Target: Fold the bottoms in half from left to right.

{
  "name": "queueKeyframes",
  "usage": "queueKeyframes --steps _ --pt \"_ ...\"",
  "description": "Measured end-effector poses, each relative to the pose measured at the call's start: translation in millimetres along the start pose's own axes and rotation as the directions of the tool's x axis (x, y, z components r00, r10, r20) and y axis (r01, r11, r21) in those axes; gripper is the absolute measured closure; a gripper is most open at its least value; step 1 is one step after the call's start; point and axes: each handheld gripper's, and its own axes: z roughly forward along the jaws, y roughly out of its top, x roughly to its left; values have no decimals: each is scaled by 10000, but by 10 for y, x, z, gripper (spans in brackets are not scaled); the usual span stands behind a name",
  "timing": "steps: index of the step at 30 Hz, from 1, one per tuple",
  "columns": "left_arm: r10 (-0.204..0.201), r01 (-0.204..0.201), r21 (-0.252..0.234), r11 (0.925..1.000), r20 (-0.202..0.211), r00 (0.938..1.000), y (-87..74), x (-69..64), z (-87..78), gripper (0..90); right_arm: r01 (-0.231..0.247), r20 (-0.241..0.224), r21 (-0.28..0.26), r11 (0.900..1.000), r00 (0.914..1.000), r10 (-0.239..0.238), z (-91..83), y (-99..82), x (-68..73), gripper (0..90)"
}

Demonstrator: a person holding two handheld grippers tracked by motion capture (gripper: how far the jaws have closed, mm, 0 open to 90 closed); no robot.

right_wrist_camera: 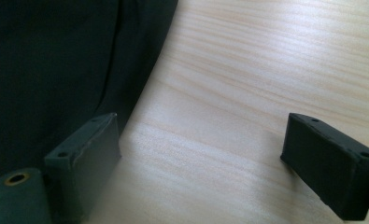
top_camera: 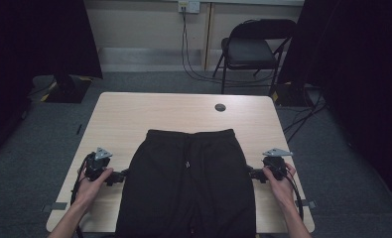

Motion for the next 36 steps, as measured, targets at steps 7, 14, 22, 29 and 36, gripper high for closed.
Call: queueKeyframes --steps 7,14,22,29,36 --pt "32 -32 -1 10000 18 10000 28 -24 -43 179 -3 100 -24 10000 9999 3 -26 16 -1 173" --pt "28 -3 -657 9978 388 9992 166 -94 -221 238 -411 -426 -690 9968 9984 382 -285 127 145 195" --pt "1036 -896 -927 9917 1591 9818 271 -412 -302 303 -12 -1853 -1260 9920 9824 -224 -455 336 661 261" --pt "1582 -1406 -785 9870 3105 9373 299 -631 -226 549 1277 -3328 -1454 9811 9275 -1700 -423 517 1415 468" --pt "2654 -2807 96 9597 2958 9176 290 -763 34 616 3019 -3803 -674 9509 8734 -3043 11 453 1994 553"
